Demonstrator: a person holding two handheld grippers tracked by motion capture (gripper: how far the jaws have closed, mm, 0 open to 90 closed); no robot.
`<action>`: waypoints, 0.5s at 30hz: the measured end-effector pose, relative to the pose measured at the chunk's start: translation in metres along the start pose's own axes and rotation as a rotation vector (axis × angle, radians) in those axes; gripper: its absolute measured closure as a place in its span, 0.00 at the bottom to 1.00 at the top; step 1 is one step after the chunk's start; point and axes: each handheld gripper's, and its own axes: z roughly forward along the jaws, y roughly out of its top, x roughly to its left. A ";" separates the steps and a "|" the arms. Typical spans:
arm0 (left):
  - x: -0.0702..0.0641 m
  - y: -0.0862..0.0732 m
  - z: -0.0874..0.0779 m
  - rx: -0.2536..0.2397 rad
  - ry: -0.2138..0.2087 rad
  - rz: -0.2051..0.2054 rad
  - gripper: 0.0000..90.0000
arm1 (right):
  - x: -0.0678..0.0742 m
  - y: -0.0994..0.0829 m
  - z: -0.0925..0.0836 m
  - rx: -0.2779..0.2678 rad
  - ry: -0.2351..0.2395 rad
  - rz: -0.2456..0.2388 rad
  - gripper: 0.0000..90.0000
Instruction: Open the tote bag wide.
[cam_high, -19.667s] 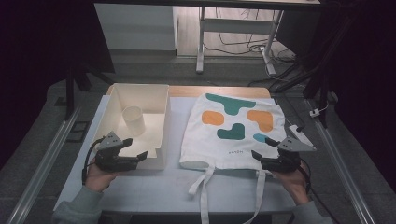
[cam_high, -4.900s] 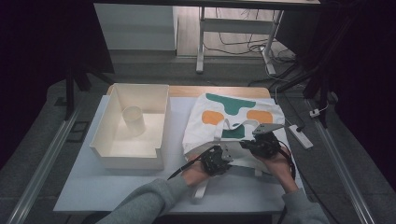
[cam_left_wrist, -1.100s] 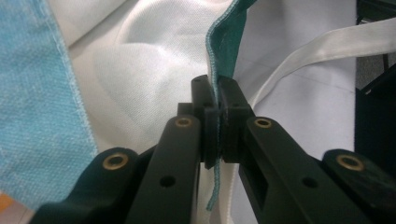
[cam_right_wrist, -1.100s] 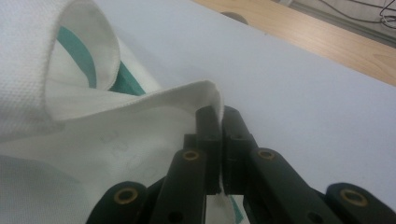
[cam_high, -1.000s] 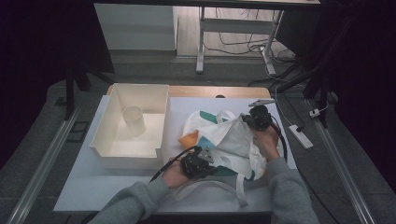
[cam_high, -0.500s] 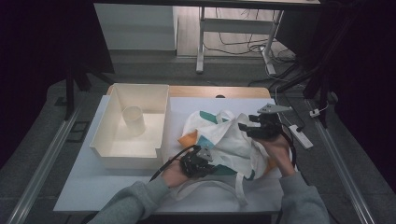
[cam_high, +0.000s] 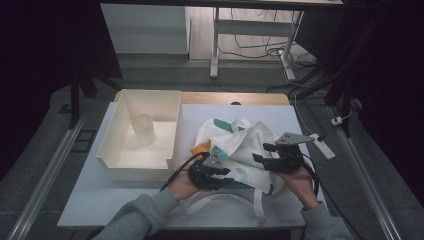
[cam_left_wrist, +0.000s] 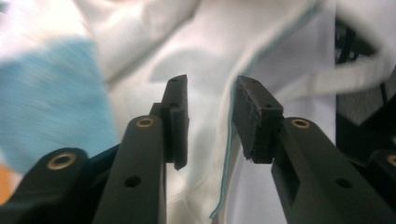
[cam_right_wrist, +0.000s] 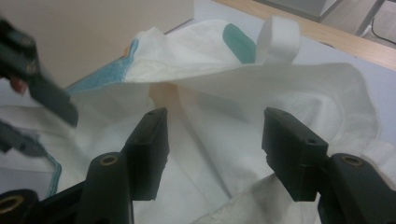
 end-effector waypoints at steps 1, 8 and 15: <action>0.002 0.001 -0.004 -0.012 0.000 -0.008 0.69 | 0.001 -0.001 -0.001 -0.003 0.003 -0.001 0.46; 0.011 0.002 -0.021 -0.070 0.044 -0.051 0.62 | 0.011 -0.001 -0.005 0.005 0.018 -0.028 0.46; 0.018 0.004 -0.024 -0.076 0.088 -0.068 0.57 | 0.026 0.002 -0.010 0.000 0.062 -0.054 0.46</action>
